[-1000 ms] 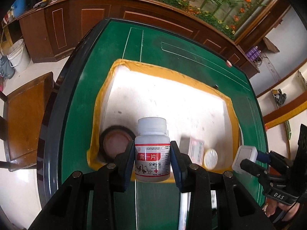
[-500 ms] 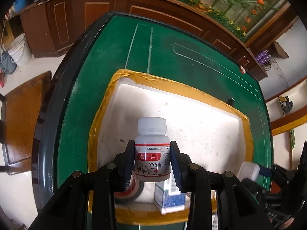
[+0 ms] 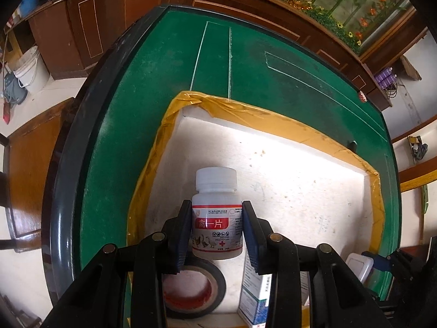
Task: Organize rigid objects
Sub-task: 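Carry the pill bottle with the left tool while the right tool carries the white charger into the box, then open the left tool to set the pill bottle down while the right tool releases the charger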
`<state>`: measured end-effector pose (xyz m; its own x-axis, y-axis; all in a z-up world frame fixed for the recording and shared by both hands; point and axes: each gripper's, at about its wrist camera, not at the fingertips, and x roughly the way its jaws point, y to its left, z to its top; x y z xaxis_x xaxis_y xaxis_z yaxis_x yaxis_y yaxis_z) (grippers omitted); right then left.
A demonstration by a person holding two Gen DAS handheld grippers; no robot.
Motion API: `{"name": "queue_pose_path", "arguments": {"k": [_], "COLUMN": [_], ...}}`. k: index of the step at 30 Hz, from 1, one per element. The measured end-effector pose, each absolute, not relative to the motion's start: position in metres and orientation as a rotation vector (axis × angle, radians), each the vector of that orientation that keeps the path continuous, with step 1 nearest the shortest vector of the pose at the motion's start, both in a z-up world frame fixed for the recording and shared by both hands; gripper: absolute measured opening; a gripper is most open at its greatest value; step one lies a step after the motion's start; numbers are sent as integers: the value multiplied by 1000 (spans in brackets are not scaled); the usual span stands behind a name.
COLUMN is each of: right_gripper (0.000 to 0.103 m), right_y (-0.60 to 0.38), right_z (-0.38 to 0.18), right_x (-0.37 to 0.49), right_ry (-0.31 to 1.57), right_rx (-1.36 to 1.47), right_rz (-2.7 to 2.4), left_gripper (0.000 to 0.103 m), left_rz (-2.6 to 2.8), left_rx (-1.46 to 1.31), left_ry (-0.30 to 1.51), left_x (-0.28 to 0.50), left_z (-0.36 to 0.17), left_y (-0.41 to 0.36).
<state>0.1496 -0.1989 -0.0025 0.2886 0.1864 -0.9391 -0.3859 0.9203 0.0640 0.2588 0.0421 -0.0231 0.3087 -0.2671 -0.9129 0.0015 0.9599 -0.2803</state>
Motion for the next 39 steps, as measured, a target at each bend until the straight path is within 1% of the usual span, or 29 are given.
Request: {"name": "queue_pose_path", "arguments": {"k": [5,11,12,13,16,18,20,24,26,27,29,31,32,34,39], "right_gripper": [48,48,48,48,50,50,52,62,76,90,92,93,94,100,101], "right_y": [-193,-193,-195,-195,-198,-200,-201,-206,-211,-216,-220,-226,-229,-234,-230], "right_z": [-6,-4,-4,-4,-4,-3,1,23,34,37,34,39,41,40,32], "right_x": [148,151,151,151,151,150,148,138,130,125,120,111,107,98,69], "right_ry": [1229,1232,1235,1237,1239,1236,1231,1185,1148,1136,1169,1148,1139,1137,1162], "right_rx": [-188,-185,-178,-173,-158,-159,-148,-96,-65,-46,-42,2,26,61,93], "right_rz": [406,413,412,411,406,397,393,373,369,360,330,319,320,295,272], "left_gripper": [38,38,41,50,62,64,64,72,77,81,85,89,89,90,90], "left_rz": [-171,-154,-156,-161,-188,-189,-183,-173,-175,-180,-189,-190,-191,-195,-218], "left_rx": [-189,-194,-195,-203,-245,-248,-239,-243,-249,-253,-249,-230,-223,-212,-205], "left_ry": [1240,1242,1243,1242,1220,1213,1209,1180,1153,1138,1111,1095,1094,1102,1145], "left_x": [261,261,261,260,255,252,247,233,222,215,198,180,175,155,107], "left_z": [-25,-26,-25,-24,-20,-18,-14,2,11,17,27,34,36,37,23], "left_y": [41,45,44,46,47,47,45,49,54,57,63,67,69,74,74]}}
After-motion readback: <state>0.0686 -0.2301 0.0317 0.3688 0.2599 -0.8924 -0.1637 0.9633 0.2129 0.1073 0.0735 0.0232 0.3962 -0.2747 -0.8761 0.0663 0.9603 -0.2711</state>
